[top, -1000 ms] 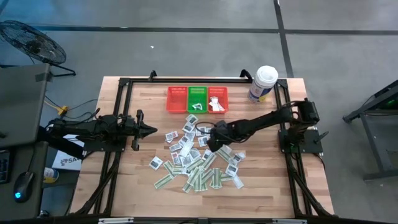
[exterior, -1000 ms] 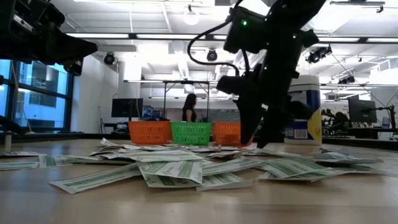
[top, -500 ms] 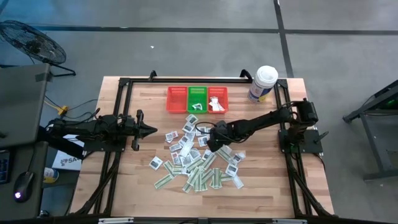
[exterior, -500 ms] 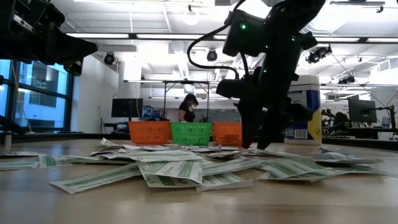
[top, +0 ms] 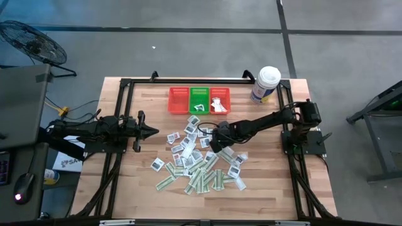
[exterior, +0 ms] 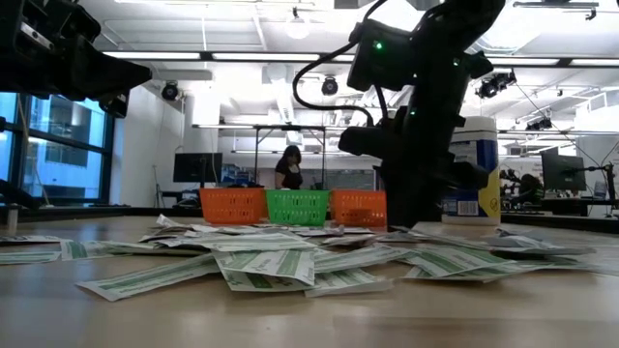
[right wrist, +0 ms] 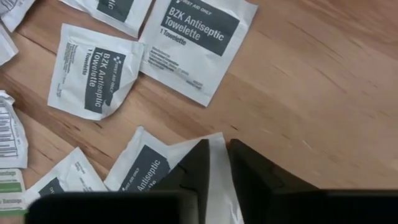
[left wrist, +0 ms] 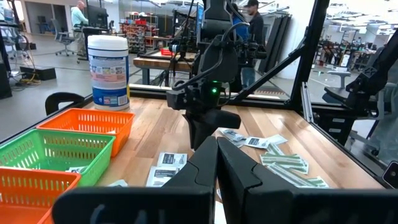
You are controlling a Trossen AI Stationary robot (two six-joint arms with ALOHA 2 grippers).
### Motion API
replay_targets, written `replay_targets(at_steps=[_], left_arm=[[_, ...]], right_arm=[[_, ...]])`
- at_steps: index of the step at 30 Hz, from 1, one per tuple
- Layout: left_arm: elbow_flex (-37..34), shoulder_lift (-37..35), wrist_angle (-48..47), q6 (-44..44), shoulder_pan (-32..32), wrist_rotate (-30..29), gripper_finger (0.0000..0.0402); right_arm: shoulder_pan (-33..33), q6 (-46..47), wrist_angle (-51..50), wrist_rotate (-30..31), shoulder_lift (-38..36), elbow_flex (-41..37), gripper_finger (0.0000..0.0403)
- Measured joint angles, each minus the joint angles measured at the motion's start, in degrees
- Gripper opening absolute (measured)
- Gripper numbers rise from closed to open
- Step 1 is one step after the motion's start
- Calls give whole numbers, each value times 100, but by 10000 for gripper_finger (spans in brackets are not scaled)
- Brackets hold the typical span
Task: Pick & Place First Aid Supplies
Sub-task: Put the bandage pack into the right orange bin
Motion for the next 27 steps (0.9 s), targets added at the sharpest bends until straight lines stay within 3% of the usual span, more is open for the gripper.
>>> replay_targets(at_steps=[5,12,27], left_arm=[[0,-1,0,1,1,0,1],[0,1,1,1,0,0,1],[0,-1,1,1,-1,0,1]], right_arm=[[3,-118,12,6,-44,-7,4],[17,-129,17,30,-344,-11,1],[9,-270,-39,751,-1326,-7,0]])
